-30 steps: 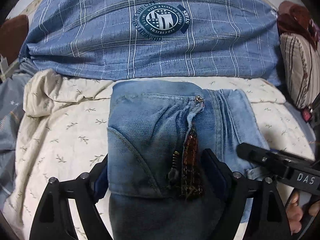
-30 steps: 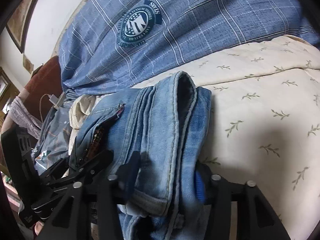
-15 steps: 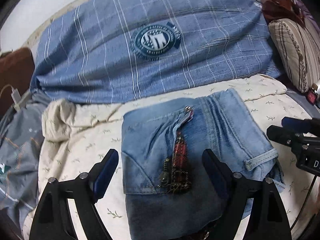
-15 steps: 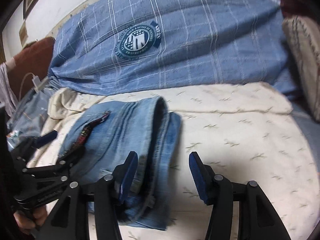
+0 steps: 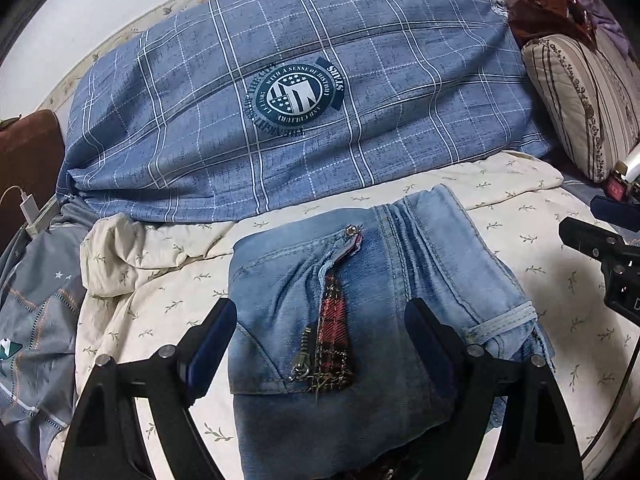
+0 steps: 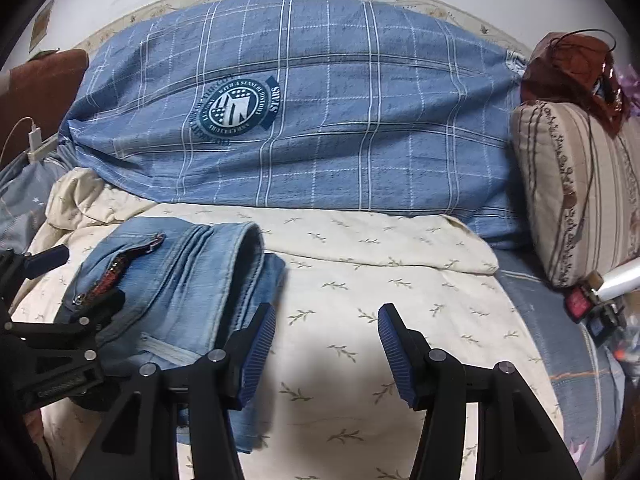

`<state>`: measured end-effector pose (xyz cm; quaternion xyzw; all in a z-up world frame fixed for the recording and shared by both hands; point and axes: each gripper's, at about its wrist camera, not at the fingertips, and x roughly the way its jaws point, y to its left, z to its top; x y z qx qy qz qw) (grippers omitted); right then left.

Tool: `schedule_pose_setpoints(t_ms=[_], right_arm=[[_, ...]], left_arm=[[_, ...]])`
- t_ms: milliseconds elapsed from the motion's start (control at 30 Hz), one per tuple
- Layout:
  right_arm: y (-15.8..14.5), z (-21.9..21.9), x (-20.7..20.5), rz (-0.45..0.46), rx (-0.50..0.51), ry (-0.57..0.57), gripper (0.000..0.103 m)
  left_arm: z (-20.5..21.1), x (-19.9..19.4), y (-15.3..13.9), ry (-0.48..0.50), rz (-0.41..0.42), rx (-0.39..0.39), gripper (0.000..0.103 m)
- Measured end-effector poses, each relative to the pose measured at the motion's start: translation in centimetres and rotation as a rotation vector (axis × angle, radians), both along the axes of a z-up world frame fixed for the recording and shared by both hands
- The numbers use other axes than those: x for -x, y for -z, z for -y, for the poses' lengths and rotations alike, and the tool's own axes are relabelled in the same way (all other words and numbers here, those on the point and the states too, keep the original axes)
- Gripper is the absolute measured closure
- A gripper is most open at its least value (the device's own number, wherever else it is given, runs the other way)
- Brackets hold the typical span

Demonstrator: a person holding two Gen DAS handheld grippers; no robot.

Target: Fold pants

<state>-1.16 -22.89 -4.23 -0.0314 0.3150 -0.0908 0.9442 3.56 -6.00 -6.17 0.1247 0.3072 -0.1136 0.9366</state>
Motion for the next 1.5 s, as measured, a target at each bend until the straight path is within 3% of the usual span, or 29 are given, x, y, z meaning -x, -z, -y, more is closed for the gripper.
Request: schedule_pose_setpoints(t_ms=[433,1067,1500], right_arm=[[-0.6,1.1,0.6,0.037,0.022,0.070,0.046],[-1.3,10.1,3.9,0.049,-0.005,0.249,0.046],[-1.5,13.0,5.1,0.052,0.014,0.325,0.046]], left_arm=[[-0.2,0.1,-0.1,0.002,-0.006,0.018,0.016],[1.7,0.6,0.4,0.037,0.000,-0.019,0.016],[2.0,0.6,0.6,0.039,-0.003,-0.032,0.016]])
